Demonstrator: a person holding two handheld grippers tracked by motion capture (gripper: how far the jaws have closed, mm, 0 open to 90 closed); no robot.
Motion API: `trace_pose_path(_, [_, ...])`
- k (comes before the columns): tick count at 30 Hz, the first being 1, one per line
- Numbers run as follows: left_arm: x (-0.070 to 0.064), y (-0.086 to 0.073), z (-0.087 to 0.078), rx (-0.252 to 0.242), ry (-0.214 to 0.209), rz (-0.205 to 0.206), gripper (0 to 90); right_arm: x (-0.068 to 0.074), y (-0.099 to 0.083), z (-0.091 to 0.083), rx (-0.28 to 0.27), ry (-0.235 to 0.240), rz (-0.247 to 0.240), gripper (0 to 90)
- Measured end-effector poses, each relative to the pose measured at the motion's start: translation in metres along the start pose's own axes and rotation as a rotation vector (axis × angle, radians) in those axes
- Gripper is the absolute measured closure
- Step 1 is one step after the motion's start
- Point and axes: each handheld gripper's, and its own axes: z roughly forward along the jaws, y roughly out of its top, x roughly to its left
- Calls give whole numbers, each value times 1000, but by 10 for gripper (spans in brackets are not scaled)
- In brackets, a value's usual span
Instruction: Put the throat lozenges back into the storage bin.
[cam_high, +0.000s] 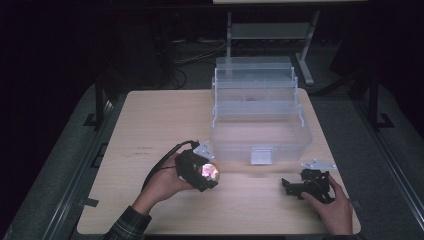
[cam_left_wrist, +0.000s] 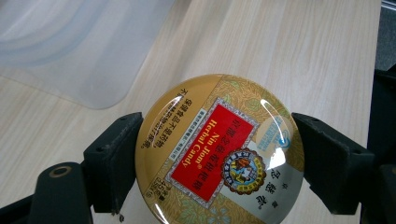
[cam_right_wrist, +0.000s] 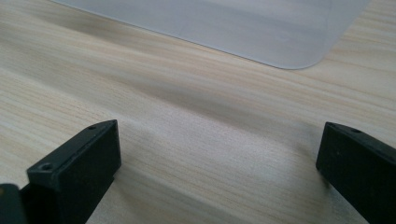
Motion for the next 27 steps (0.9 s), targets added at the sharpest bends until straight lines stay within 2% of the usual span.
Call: trace_pose_path(27, [14,25,-15,-18,9,11,195,0,0,0,0,1,1,0])
